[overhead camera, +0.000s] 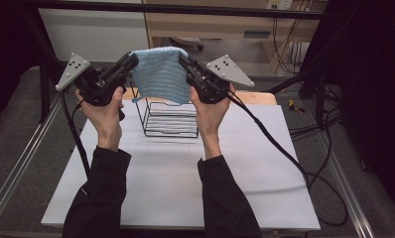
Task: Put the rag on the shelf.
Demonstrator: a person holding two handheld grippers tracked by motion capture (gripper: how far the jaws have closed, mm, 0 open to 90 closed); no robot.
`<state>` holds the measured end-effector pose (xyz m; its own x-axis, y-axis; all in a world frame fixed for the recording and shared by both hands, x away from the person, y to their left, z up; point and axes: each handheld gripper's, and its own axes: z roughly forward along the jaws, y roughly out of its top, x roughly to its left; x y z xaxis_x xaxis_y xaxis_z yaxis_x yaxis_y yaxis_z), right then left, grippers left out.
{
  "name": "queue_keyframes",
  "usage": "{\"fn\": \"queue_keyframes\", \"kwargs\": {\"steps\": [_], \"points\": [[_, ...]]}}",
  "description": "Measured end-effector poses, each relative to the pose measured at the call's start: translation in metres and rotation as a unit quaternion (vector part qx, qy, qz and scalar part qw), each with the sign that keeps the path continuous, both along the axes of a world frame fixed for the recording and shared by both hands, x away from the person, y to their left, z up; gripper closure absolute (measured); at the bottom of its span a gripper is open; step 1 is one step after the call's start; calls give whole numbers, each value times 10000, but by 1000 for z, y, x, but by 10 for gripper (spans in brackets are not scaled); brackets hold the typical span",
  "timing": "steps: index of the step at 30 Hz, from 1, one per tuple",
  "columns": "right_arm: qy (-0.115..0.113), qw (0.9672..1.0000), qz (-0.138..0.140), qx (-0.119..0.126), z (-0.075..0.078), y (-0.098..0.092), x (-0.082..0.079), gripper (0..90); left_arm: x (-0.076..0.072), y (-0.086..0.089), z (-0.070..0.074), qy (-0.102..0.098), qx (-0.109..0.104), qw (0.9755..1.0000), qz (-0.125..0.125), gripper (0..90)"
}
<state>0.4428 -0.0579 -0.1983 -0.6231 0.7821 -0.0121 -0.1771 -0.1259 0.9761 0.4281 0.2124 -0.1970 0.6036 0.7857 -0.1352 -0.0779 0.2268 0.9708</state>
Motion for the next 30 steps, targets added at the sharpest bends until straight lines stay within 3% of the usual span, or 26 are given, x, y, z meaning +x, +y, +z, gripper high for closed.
{"fn": "queue_keyframes", "kwargs": {"steps": [11, 30], "points": [[-1, 10000, -14, -31, 13, 2, 15, 830, 18, 2, 12, 42, -83, 9999, -54, 821], [-28, 10000, -94, -3, 34, 1, 38, 830, 40, 0, 41, 49, 124, 9999, -32, 821]]}}
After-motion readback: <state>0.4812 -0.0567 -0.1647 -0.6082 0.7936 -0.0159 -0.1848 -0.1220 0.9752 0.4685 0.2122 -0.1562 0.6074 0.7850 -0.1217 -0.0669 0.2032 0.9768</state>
